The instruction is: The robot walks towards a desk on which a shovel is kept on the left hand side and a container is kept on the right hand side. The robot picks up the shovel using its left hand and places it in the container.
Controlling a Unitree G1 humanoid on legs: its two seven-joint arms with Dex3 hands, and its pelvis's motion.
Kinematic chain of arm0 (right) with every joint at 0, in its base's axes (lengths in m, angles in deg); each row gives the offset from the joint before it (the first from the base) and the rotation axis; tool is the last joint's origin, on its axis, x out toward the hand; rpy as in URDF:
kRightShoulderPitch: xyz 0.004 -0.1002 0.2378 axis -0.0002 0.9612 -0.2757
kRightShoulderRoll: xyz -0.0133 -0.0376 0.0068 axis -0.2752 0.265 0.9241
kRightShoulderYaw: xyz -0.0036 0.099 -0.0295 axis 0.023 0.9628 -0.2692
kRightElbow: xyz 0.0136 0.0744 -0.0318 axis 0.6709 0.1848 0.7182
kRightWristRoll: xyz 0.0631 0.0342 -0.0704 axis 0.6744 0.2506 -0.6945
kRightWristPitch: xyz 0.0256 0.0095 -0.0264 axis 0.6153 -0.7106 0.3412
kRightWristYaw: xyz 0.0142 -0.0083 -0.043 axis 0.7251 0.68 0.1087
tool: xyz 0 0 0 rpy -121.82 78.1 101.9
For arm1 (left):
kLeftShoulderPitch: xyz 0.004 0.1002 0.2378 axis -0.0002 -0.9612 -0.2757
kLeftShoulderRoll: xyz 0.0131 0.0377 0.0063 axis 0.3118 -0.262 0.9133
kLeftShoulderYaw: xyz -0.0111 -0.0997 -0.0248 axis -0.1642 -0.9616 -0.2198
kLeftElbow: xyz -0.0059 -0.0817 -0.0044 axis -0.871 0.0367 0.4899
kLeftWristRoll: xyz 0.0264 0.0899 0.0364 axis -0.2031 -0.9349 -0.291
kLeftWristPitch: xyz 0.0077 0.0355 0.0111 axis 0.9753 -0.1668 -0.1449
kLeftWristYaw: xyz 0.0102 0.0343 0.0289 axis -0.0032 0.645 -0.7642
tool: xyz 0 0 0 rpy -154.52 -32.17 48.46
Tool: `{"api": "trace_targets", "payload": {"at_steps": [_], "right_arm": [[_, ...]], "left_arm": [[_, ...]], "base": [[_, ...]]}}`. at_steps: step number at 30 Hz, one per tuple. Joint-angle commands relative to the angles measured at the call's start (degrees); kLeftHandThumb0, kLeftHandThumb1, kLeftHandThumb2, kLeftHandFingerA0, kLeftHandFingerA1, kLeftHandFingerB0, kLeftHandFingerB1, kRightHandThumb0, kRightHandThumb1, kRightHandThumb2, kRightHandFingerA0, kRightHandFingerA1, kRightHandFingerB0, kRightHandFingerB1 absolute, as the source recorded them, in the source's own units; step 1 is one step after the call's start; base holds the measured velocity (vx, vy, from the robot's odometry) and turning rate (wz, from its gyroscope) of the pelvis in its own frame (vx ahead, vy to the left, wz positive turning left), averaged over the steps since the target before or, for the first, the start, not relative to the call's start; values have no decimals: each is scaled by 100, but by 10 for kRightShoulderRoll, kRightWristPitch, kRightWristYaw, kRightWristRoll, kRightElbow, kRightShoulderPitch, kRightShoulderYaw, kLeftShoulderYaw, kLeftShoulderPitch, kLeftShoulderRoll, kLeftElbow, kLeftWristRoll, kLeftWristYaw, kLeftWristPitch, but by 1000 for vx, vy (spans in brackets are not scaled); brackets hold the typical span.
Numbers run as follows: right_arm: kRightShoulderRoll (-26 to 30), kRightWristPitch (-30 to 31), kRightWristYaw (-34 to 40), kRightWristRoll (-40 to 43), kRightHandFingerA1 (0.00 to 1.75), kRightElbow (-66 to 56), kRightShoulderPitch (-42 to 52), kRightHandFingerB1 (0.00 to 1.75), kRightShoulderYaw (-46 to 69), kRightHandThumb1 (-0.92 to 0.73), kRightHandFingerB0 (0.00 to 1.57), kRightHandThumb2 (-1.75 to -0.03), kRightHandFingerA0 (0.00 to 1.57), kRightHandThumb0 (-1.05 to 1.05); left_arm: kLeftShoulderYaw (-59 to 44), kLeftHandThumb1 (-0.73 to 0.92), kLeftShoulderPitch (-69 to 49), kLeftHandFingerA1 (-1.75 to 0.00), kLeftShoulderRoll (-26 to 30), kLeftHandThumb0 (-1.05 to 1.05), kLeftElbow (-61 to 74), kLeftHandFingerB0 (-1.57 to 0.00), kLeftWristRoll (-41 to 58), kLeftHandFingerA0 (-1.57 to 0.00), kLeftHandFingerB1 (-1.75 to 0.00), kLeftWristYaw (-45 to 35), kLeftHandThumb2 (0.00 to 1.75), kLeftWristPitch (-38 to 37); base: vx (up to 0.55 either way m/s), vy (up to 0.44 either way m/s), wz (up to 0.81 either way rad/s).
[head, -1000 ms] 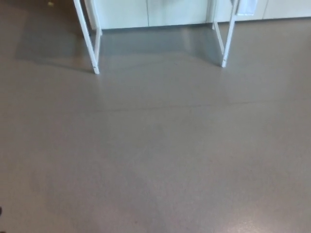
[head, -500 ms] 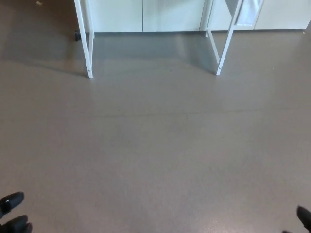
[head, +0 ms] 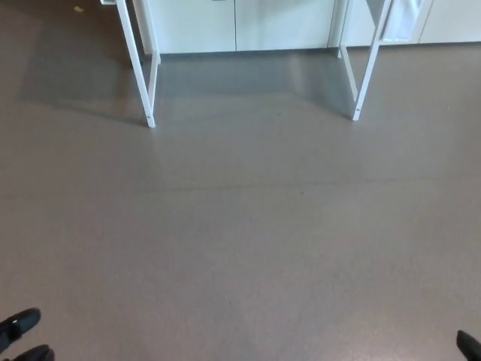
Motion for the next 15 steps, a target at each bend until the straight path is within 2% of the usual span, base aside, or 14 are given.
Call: {"api": "trace_targets", "payload": {"at_steps": [1, 3, 4, 7, 10, 11, 15], "right_arm": [[-13, -4, 20, -8, 48, -8, -16, 35, -12, -85, 10, -65, 23, -39], [-28, -6, 23, 2, 45, -13, -25, 34, -17, -85, 10, -65, 21, -35], [-34, -10, 29, -1, 45, -13, -24, 34, -19, -86, 9, -65, 21, -36], [-31, -38, 52, -35, 48, 6, -12, 37, -27, -87, 11, -65, 24, -34], [-21, -49, 42, -26, 54, 40, -23, 39, -24, -83, 12, -64, 24, -35], [-14, -52, 38, -30, 53, 46, -23, 39, -27, -83, 12, -63, 24, -34], [-12, -50, 44, -44, 51, 25, -19, 39, -37, -82, 12, -64, 24, -36]], "left_arm": [[-3, 46, -3, -58, -12, -12, 27, -33, 18, -25, -58, 10, 91, 10], [4, 45, -7, -57, -17, -14, 47, -31, 6, -25, -57, 23, 91, 6], [9, 65, -12, -48, -17, -17, 49, -41, -3, -34, -43, 23, 58, -8], [12, 63, -20, -49, -13, -18, 40, -42, -6, -37, -43, 17, 58, -20], [17, 65, -14, -50, -6, -15, 30, -43, -4, -39, -43, 8, 58, -21], [17, 45, -19, -58, -1, -13, 41, -32, 6, -29, -57, -8, 90, -13], [7, 43, -7, -60, 2, -9, 29, -32, 35, -30, -58, -35, 89, -7]], "base": [[89, -33, -2], [101, 24, -9], [122, 119, -13], [111, 173, -15], [230, 292, -5], [326, 295, -14], [166, 135, 1]]}}
